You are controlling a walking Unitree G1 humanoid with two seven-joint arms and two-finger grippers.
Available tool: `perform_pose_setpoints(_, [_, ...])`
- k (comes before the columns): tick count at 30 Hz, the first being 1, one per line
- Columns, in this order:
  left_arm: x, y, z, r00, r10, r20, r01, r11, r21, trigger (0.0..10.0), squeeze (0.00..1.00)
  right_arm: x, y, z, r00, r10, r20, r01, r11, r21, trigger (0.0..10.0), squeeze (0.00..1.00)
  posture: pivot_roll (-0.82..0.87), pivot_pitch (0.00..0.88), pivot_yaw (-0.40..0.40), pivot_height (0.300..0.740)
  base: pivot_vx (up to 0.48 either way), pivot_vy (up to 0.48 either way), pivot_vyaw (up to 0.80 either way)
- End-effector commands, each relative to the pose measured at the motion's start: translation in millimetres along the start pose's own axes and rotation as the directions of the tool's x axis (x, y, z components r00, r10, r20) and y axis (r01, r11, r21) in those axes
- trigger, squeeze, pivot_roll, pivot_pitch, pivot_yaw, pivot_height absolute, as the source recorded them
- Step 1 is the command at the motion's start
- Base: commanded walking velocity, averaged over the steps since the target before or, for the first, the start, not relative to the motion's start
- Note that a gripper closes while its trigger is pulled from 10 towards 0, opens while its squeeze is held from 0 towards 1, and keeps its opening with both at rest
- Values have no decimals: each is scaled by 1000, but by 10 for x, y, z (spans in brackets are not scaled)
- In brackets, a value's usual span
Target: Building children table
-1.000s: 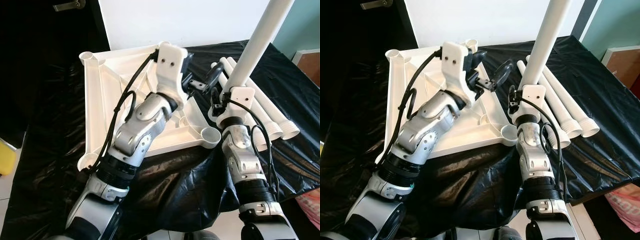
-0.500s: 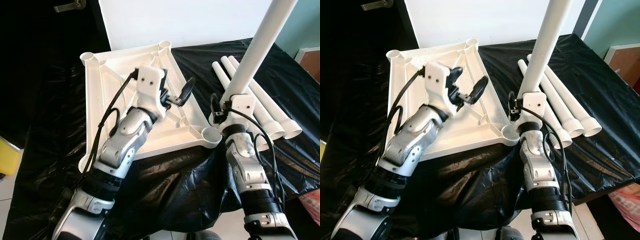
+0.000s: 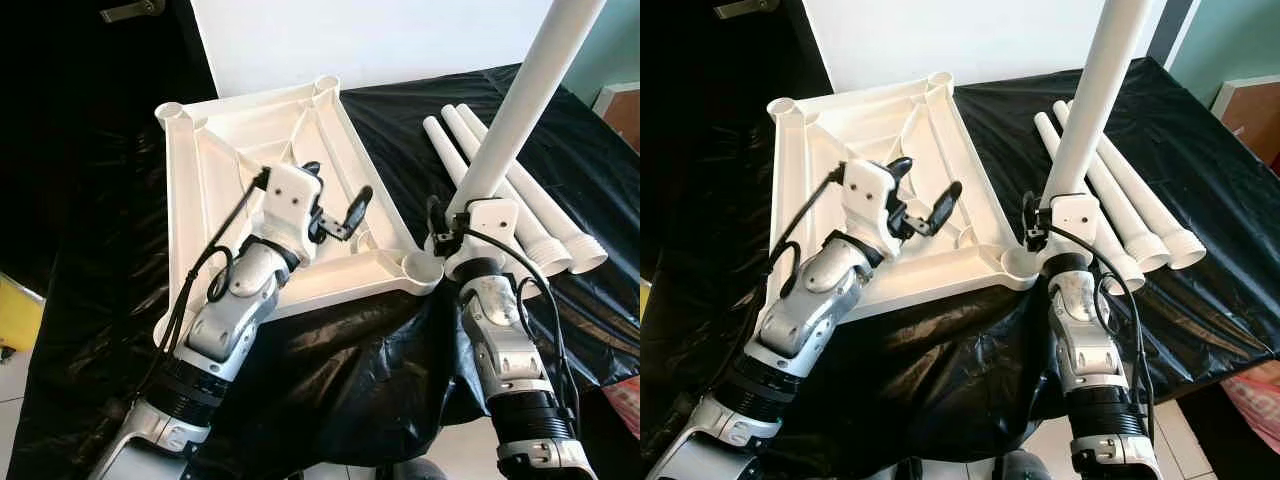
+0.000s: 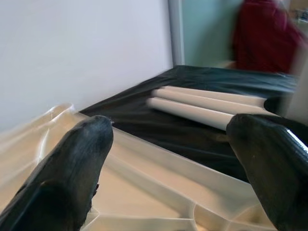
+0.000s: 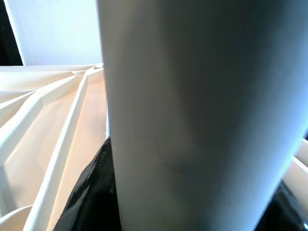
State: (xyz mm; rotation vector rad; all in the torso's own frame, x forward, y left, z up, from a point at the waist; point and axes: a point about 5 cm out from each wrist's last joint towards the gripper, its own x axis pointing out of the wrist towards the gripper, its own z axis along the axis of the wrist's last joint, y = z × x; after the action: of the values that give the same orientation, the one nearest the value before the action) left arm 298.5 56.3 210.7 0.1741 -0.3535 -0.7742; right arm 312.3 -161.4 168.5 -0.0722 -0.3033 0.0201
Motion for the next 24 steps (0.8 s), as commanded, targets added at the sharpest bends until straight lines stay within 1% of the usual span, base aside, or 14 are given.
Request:
perform_pose_setpoints(1, [-28, -83, -81, 997, -72, -31, 72, 997, 23, 10000, 0, -11, -7, 10, 1000, 3, 0, -3, 1000, 8, 10000, 0, -34, 117, 30, 740, 0, 0, 0])
perform_pose_setpoints(5, [-48, -108, -118, 996, -74, -45, 75, 997, 19, 10000, 0, -8, -7, 6, 1000, 9, -7, -9, 1000, 18, 10000, 0, -32, 117, 26, 740, 0, 0, 0])
perform_pose_setpoints(6, [-85, -153, -155, 994, -86, -60, 87, 996, 10, 10000, 0, -9, 25, 8, 999, 38, -10, -38, 998, 42, 10000, 0, -26, 120, 22, 740, 0, 0, 0])
perform_pose_setpoints(8, [-99, -172, -172, 993, -95, -68, 95, 995, 1, 10000, 0, -9, 45, 11, 998, 56, -9, -56, 997, 54, 10000, 0, -26, 120, 22, 740, 0, 0, 0])
perform_pose_setpoints(10, [-145, -224, -209, 987, -142, -82, 144, 989, 17, 10000, 0, -16, 98, 22, 996, 88, -9, -87, 994, 71, 10000, 0, -21, 119, 17, 740, 0, 0, 0])
perform_pose_setpoints(11, [-145, -224, -209, 987, -142, -82, 144, 989, 17, 10000, 0, -16, 98, 22, 996, 88, -9, -87, 994, 71, 10000, 0, -21, 119, 17, 740, 0, 0, 0])
perform_pose_setpoints(12, [-166, -242, -226, 982, -163, -91, 166, 986, 24, 10000, 0, -18, 119, 30, 995, 97, -8, -96, 992, 77, 10000, 0, -22, 121, 17, 740, 0, 0, 0])
perform_pose_setpoints(13, [-188, -253, -256, 977, -185, -103, 186, 982, 8, 10000, 0, -24, 154, 34, 993, 119, -8, -118, 990, 77, 10000, 0, -20, 128, 15, 740, 0, 0, 0])
perform_pose_setpoints(17, [-221, -266, -290, 970, -212, -119, 213, 977, -8, 10000, 0, -35, 210, 46, 987, 158, -2, -157, 984, 82, 10000, 0, -11, 128, 13, 740, 0, 0, 0])
perform_pose_setpoints(19, [-255, -288, -310, 965, -227, -129, 228, 974, -11, 10000, 0, -54, 254, 60, 981, 193, 11, -193, 979, 59, 10000, 0, -10, 135, 13, 740, 0, 0, 0])
perform_pose_setpoints(23, [-282, -321, -331, 959, -243, -145, 241, 970, -29, 10000, 0, -70, 273, 62, 978, 209, 13, -209, 976, 57, 10000, 0, -8, 139, 12, 740, 0, 0, 0])
perform_pose_setpoints(24, [-294, -342, -343, 956, -250, -154, 246, 968, -48, 10000, 0, -81, 273, 59, 977, 211, 12, -211, 976, 58, 10000, 0, -10, 142, 9, 740, 0, 0, 0])
